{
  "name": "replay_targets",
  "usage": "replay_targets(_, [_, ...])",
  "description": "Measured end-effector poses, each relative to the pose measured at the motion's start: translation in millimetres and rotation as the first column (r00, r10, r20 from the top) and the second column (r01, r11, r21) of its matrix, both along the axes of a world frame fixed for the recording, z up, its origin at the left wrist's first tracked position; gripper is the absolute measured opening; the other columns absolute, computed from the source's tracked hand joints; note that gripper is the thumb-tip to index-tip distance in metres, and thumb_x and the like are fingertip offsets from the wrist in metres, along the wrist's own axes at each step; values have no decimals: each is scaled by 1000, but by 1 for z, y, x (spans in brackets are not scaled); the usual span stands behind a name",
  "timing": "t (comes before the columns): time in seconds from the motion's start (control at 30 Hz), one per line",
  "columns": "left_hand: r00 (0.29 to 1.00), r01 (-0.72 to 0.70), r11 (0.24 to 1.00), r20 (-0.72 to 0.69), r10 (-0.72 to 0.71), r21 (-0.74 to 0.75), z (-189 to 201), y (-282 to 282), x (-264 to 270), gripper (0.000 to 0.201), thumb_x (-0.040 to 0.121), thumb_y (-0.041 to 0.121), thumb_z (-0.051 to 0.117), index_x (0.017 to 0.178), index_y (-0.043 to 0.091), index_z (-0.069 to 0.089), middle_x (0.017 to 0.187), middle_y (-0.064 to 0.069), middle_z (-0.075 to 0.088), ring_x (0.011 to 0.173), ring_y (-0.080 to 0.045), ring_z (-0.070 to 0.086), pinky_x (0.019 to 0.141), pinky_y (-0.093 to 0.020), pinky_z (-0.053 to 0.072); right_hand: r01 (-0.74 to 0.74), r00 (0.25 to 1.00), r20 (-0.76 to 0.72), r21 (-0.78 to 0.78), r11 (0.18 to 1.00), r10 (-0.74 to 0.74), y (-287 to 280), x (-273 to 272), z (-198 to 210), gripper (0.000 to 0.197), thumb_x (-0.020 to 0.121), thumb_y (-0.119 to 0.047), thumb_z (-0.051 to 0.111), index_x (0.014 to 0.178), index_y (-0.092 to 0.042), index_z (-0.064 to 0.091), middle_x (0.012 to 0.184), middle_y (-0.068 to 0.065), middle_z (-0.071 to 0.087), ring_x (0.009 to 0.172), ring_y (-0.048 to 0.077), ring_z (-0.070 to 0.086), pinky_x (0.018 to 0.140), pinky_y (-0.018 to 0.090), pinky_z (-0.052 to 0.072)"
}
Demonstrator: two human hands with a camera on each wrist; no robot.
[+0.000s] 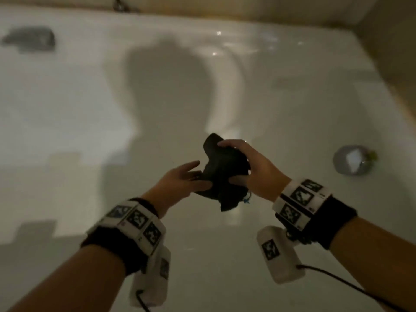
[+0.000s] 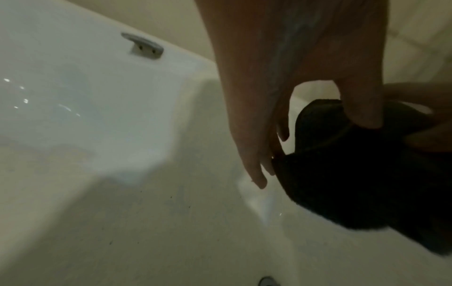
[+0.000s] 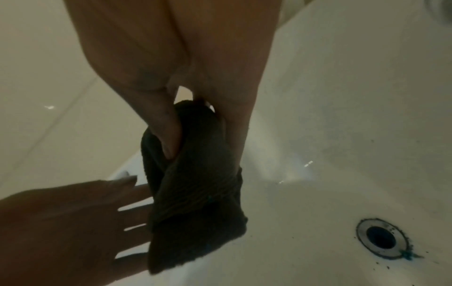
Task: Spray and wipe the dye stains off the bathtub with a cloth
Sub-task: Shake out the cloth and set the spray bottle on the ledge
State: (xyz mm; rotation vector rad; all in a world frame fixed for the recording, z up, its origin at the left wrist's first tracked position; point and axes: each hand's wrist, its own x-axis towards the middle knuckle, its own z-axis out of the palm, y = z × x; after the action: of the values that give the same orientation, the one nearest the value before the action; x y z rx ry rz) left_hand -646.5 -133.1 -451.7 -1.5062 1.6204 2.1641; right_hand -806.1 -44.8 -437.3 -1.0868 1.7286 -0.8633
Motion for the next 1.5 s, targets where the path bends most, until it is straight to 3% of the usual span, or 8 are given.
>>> replay_targets(0.2, [987,41,999,-152,-43,-16,128,29,36,48,84,28,63,130,22,51,118,4,64,111,-14,57,99,-39,45,-37,995,90,71,997,30,33,31,132,90,77,8,65,144,-33,22,120,-6,49,98,3,53,67,9,49])
replay_targets(0.37, [975,-123,957,-213,67,-261,197,61,58,18,86,14,63,102,8,68,99,-11,69,96,-26,65,86,-36,54,34,983,175,100,994,-51,56,55,214,73,79,13,59,138,-23,36,119,1,52,104,21,57,77,36,57])
replay_targets(0.53, [971,-140,852,-240,18,-504,273,72,75,10,89,10,59,92,5,66,86,-10,65,86,-25,61,78,-30,48,123,991,-54,56,991,-120,72,76,278,64,75,4,70,129,-13,41,93,-6,48,94,22,59,75,35,56])
replay_targets(0.63, [977,-50,776,-192,-93,-629,314,71,85,8,89,8,57,87,12,64,80,0,63,83,-19,60,76,-25,45,94,990,-109,67,993,-86,78,93,310,86,73,0,73,141,-29,28,112,2,47,102,21,54,80,31,53])
replay_targets(0.8, [972,82,553,-57,-229,-829,378,63,105,11,90,12,55,84,20,61,75,14,58,74,0,55,66,-5,40,70,961,-270,44,997,-55,80,111,358,64,75,-9,74,131,-23,46,115,-2,51,104,17,54,88,29,50])
replay_targets(1.03, [961,86,333,-9,-276,-939,453,49,117,8,93,19,52,88,24,55,78,17,53,74,7,46,74,-1,35,255,746,-626,-51,966,-229,83,127,417,25,81,-41,65,99,-25,61,105,-3,49,100,14,48,89,28,43])
replay_targets(1.23, [935,56,269,-44,-351,-962,490,48,122,11,89,22,57,83,15,62,72,10,55,71,-7,50,66,-15,34,313,909,-196,-263,913,-368,84,125,449,16,87,-14,61,74,-15,52,77,8,57,78,21,55,72,28,43])
replay_targets(1.5, [952,-45,178,-97,-291,-983,528,45,125,12,89,19,59,84,11,66,80,-2,63,78,-13,55,69,-20,35,188,937,-217,-344,920,-273,100,119,477,9,87,-22,62,83,-20,54,81,-1,60,78,10,56,71,21,42])
